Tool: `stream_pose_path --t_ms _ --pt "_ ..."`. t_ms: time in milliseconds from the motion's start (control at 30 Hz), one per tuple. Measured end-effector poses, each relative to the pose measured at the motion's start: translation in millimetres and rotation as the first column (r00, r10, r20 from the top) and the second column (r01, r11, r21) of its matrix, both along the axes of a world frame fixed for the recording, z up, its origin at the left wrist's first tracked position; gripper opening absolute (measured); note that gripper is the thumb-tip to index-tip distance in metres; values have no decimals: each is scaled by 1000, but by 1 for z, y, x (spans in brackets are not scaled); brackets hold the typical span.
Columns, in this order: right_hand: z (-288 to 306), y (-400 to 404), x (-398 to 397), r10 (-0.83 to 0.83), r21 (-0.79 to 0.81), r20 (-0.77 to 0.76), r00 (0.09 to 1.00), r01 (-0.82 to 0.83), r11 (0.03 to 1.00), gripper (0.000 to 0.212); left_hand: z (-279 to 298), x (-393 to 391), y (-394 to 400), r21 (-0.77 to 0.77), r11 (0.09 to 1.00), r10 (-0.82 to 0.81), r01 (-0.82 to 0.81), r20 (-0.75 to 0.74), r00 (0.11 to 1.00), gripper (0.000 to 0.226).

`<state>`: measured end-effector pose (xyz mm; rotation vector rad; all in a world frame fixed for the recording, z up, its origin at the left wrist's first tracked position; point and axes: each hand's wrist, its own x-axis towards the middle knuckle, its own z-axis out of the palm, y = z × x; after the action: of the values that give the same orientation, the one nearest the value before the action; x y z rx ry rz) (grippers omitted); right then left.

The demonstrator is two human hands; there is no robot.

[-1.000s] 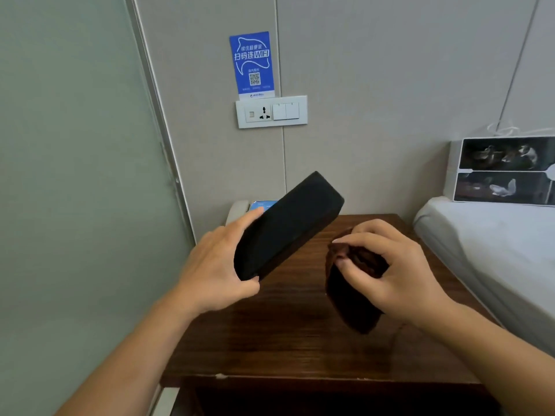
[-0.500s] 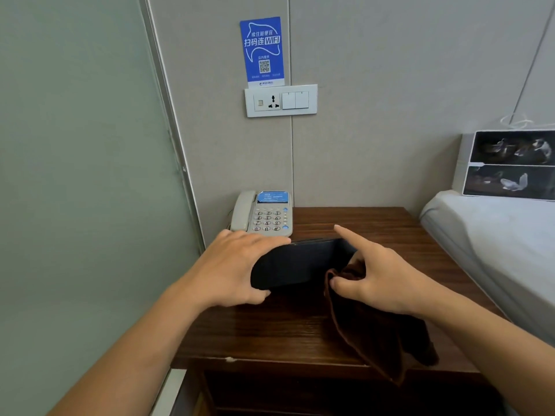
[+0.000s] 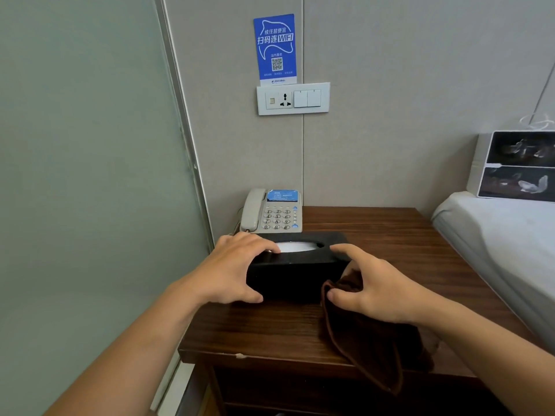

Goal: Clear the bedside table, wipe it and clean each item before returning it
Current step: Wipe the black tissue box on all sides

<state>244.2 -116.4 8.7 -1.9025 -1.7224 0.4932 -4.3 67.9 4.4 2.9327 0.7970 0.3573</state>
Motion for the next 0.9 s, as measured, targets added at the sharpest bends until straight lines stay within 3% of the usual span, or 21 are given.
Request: stream_pose_path --t_ms 167,300,400,500,633,900 --pt "1 1 5 -15 66 -22 1000 17 998 80 -9 -7 16 -16 998 62 -63 -19 998 72" --pt "16 -5 17 -81 97 -43 996 85 992 52 -2 -3 8 -163 986 55 -42 73 996 72" --pt "34 -13 33 -143 131 -16 990 144 981 44 14 16 -9 -309 949 23 63 267 964 69" --pt "48 -29 53 -197 186 12 980 192 964 49 38 50 -25 -374 912 0 166 405 914 60" --pt "65 -61 85 -297 230 22 955 284 931 50 68 110 -40 -375 872 -128 314 445 886 47" --pt "96 -118 158 -495 293 2 869 473 831 41 115 252 -69 -333 772 -361 541 472 805 45"
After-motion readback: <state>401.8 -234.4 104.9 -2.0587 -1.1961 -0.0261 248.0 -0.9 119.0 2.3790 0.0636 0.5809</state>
